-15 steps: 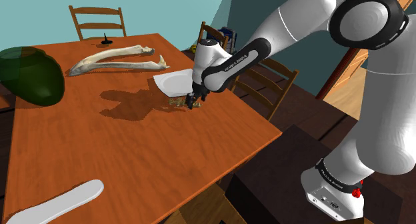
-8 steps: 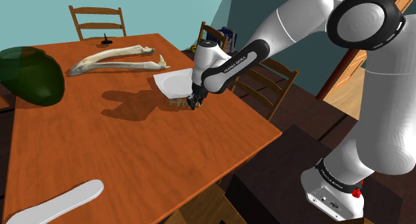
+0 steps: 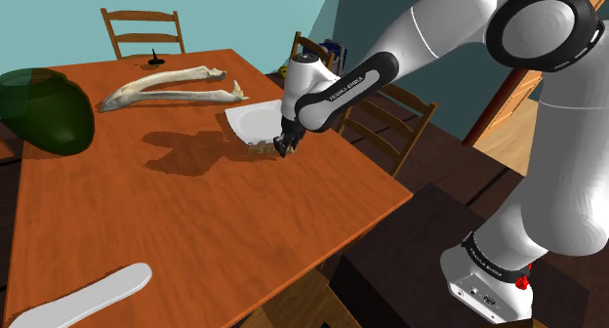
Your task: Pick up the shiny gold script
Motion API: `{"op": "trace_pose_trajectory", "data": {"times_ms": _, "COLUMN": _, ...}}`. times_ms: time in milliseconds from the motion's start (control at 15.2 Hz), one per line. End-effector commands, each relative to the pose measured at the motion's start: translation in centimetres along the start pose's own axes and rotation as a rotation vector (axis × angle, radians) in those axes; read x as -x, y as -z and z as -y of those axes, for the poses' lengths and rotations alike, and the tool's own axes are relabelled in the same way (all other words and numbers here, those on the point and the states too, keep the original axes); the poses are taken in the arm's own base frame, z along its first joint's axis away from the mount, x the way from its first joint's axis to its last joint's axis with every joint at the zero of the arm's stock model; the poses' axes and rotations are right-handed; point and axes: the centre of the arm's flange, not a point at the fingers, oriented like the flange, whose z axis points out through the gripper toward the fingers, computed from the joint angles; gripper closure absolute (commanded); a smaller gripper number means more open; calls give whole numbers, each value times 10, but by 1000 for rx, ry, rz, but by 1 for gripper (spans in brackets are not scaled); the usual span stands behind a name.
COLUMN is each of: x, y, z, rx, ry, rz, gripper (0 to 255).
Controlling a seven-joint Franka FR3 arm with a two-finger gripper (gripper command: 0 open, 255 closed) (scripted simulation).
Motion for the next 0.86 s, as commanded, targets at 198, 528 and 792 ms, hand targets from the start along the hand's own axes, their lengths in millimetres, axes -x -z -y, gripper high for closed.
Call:
{"op": "trace_pose_trajectory", "data": {"times_ms": 198, "x": -3, "y": 26, "z": -1, "rx": 0, "ry": 0, "rz": 0, "gripper": 255}}
{"op": "trace_pose_trajectory", "data": {"times_ms": 528, "x": -6, "y": 53, "z": -1, "rx": 0, "ry": 0, "rz": 0, "gripper": 255}}
{"op": "trace_pose_trajectory", "data": {"times_ms": 792, "x": -7, "y": 64, "z": -2, "rx": 0, "ry": 0, "rz": 0, "gripper": 255}}
